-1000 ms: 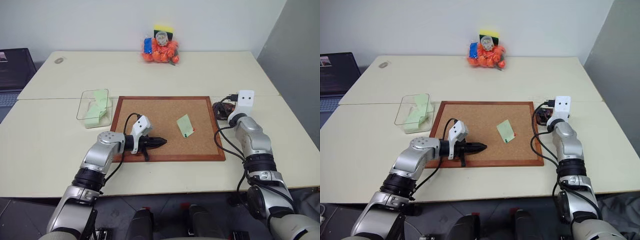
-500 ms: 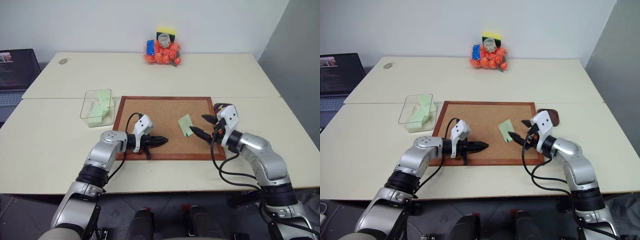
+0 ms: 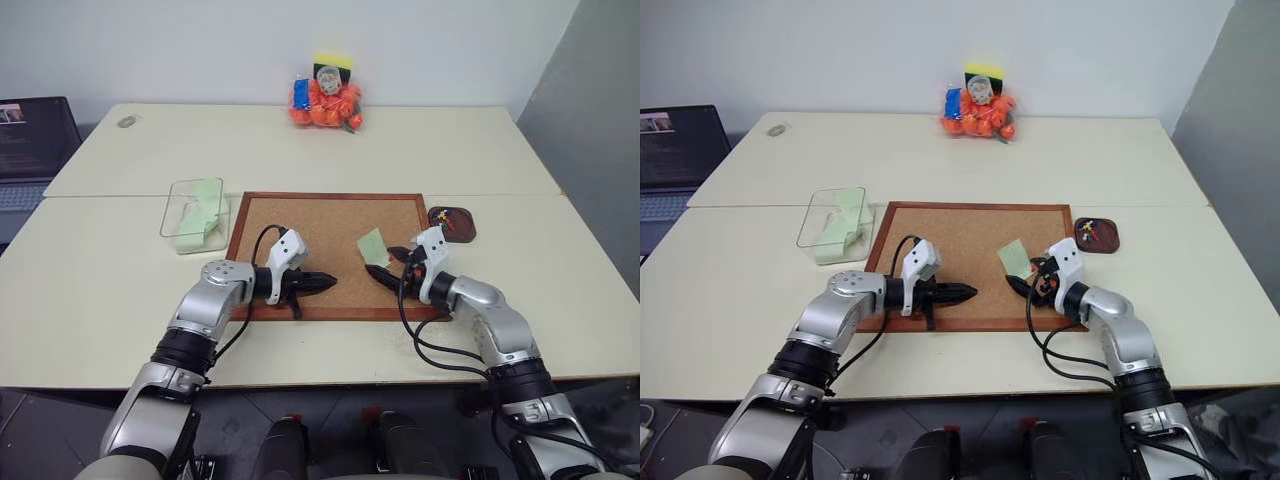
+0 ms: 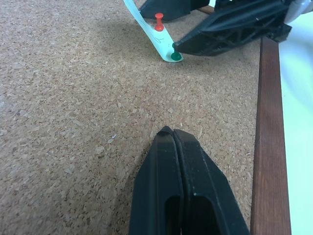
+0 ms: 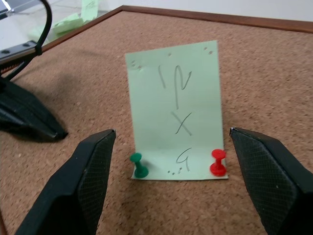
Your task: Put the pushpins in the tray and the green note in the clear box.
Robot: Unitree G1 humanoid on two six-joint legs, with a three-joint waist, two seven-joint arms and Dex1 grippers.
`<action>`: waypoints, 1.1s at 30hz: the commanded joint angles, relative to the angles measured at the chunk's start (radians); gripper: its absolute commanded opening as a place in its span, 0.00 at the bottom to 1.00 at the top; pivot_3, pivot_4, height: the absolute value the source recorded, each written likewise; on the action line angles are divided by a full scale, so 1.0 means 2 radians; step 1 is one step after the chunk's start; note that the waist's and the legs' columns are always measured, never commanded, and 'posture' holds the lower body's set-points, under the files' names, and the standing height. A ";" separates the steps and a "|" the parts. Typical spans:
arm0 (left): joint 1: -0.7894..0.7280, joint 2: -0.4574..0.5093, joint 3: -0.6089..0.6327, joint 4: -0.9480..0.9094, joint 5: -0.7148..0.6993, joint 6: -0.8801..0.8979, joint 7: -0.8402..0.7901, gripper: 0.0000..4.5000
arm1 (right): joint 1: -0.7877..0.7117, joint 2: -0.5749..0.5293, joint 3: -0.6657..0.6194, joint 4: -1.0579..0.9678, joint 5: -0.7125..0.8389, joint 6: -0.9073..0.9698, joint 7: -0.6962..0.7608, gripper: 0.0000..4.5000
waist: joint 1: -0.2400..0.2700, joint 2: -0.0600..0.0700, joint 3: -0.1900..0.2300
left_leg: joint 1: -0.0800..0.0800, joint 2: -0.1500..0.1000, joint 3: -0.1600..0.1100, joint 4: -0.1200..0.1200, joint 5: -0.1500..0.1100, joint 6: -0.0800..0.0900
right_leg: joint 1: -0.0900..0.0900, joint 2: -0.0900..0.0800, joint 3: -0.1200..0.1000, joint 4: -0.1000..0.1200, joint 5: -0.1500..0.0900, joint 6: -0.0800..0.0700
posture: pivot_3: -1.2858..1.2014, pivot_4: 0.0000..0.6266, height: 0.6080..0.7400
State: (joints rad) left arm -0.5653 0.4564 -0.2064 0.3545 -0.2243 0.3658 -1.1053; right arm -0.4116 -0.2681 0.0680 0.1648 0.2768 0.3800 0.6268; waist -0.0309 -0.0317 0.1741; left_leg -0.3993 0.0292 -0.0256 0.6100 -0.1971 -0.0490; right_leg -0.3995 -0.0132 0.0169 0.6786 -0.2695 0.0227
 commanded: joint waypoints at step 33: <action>0.024 0.015 -0.014 -0.005 0.018 0.029 0.003 0.00 | 0.003 0.002 -0.027 -0.018 -0.007 -0.094 0.012 0.01 | -0.001 0.000 0.000 | 0.000 0.000 0.000 -0.001 0.000 0.000 | -0.001 0.000 0.000 0.000 0.000 -0.001 | 0.52 0.24 1.00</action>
State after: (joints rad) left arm -0.5522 0.4704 -0.2062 0.3200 -0.2246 0.3895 -1.1033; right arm -0.3987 -0.2661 0.0554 0.2105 0.2200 0.2169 0.6476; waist -0.0335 -0.0316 0.1742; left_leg -0.3999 0.0297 -0.0252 0.6089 -0.1972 -0.0491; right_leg -0.4010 -0.0127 0.0171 0.6786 -0.2702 0.0216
